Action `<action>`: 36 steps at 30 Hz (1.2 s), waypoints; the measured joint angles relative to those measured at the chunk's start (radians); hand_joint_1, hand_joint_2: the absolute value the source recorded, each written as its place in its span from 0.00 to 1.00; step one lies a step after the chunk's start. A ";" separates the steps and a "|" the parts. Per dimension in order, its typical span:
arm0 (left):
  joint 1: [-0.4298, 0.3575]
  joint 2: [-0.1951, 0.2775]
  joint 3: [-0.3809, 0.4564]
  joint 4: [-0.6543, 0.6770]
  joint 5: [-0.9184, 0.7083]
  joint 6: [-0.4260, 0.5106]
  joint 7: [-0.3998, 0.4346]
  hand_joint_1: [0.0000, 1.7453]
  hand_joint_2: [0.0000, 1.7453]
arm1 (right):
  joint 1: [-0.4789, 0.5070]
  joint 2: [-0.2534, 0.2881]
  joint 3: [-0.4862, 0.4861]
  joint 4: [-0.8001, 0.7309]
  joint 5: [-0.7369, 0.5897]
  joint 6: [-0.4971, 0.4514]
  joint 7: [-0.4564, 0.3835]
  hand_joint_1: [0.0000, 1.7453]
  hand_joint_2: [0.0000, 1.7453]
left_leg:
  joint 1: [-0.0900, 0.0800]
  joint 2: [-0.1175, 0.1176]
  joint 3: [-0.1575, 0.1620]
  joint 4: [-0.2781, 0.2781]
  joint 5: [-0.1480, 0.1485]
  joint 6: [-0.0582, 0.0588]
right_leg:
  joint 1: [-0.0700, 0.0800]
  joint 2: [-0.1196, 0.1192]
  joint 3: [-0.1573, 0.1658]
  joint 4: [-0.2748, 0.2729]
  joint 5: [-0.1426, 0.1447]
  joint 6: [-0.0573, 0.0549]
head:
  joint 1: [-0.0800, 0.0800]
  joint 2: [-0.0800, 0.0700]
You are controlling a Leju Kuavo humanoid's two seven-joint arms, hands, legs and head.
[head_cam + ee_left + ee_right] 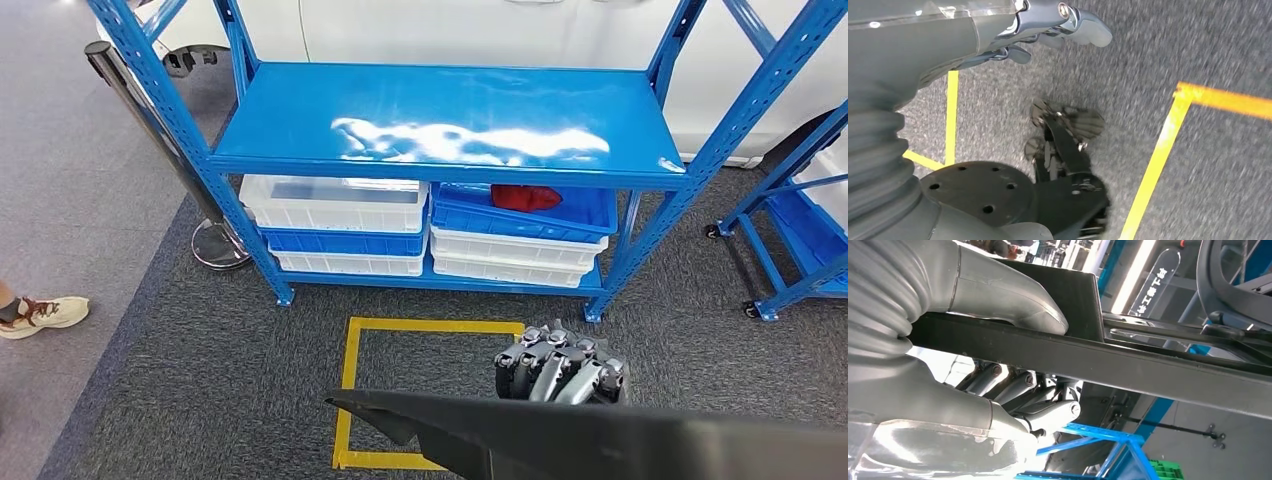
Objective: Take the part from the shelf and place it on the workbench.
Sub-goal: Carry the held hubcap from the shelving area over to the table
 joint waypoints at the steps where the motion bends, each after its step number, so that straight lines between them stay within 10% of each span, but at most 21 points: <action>1: 0.000 0.000 0.000 0.000 -0.002 -0.001 0.001 0.00 1.00 | 0.002 0.000 0.000 -0.002 -0.002 0.001 0.000 1.00 1.00 | 0.003 0.000 -0.022 0.058 -0.019 -0.004 | 0.000 0.003 -0.003 0.003 0.000 0.000 | 0.000 0.000; 3: 0.000 0.000 0.000 0.000 -0.004 -0.004 0.001 0.00 1.00 | 0.004 -0.002 0.000 -0.007 -0.005 0.004 0.000 1.00 1.00 | 0.007 -0.001 -0.014 0.066 0.004 -0.009 | 0.000 0.014 -0.007 0.010 0.000 0.001 | 0.000 0.000; 6: 0.000 0.001 0.000 0.000 -0.006 -0.007 0.001 0.00 1.00 | 0.002 -0.004 0.000 -0.016 -0.002 -0.002 0.000 1.00 1.00 | 0.014 -0.039 0.089 -0.125 0.091 -0.006 | -0.001 0.041 -0.014 0.024 -0.003 0.009 | 0.000 0.000; 8: 0.000 0.001 0.000 0.000 -0.010 -0.009 0.002 0.00 1.00 | 0.001 -0.007 0.002 -0.023 0.018 -0.027 0.000 1.00 1.00 | 0.015 -0.062 0.122 -0.191 0.096 0.000 | -0.001 0.059 -0.024 0.032 -0.002 0.020 | 0.000 0.000; 12: -0.006 0.003 -0.001 0.000 -0.026 -0.006 0.012 0.00 1.00 | 0.002 -0.035 0.020 -0.045 0.077 -0.123 0.000 1.00 1.00 | 0.021 -0.032 0.123 -0.211 0.093 0.023 | 0.001 0.059 -0.053 0.063 -0.017 0.044 | 0.001 0.000; 16: -0.002 0.010 -0.008 0.000 -0.062 0.027 0.042 0.00 1.00 | 0.001 -0.077 0.047 -0.061 0.118 -0.210 0.000 1.00 1.00 | 0.017 0.010 0.119 -0.213 0.097 0.037 | -0.007 0.020 -0.161 0.290 -0.123 0.062 | 0.008 0.000; 19: -0.002 0.019 -0.013 0.000 -0.076 0.045 0.052 0.00 1.00 | 0.001 -0.101 0.054 -0.072 0.126 -0.238 0.000 1.00 1.00 | 0.015 0.040 0.118 -0.209 0.095 0.035 | -0.013 0.009 -0.145 0.266 -0.078 0.067 | 0.008 0.000; 22: -0.004 0.024 -0.019 -0.001 -0.081 0.062 0.054 0.00 1.00 | -0.001 -0.118 0.060 -0.087 0.129 -0.256 0.000 1.00 1.00 | 0.010 0.063 0.119 -0.202 0.091 0.024 | -0.008 -0.037 -0.054 0.079 -0.007 0.055 | 0.007 0.000; 27: -0.006 0.044 -0.026 -0.001 -0.087 0.110 0.037 0.00 1.00 | -0.006 -0.174 0.060 -0.117 0.097 -0.291 0.000 1.00 1.00 | 0.010 0.069 0.113 -0.183 0.072 -0.005 | -0.003 -0.012 -0.053 0.048 0.006 0.017 | 0.005 0.000; 32: -0.005 0.077 -0.013 -0.002 -0.051 0.084 0.033 0.00 1.00 | -0.053 -0.212 0.058 -0.114 0.067 -0.268 0.000 1.00 1.00 | 0.013 0.004 0.000 0.083 -0.058 -0.009 | 0.001 0.037 -0.065 0.047 0.020 -0.002 | 0.003 0.000; 36: -0.008 0.094 0.017 -0.003 -0.011 0.094 0.062 0.00 1.00 | -0.066 -0.227 0.056 -0.106 0.063 -0.284 0.000 1.00 1.00 | 0.013 -0.041 0.080 -0.083 0.050 0.008 | 0.004 0.083 -0.068 0.056 0.022 0.002 | 0.003 0.000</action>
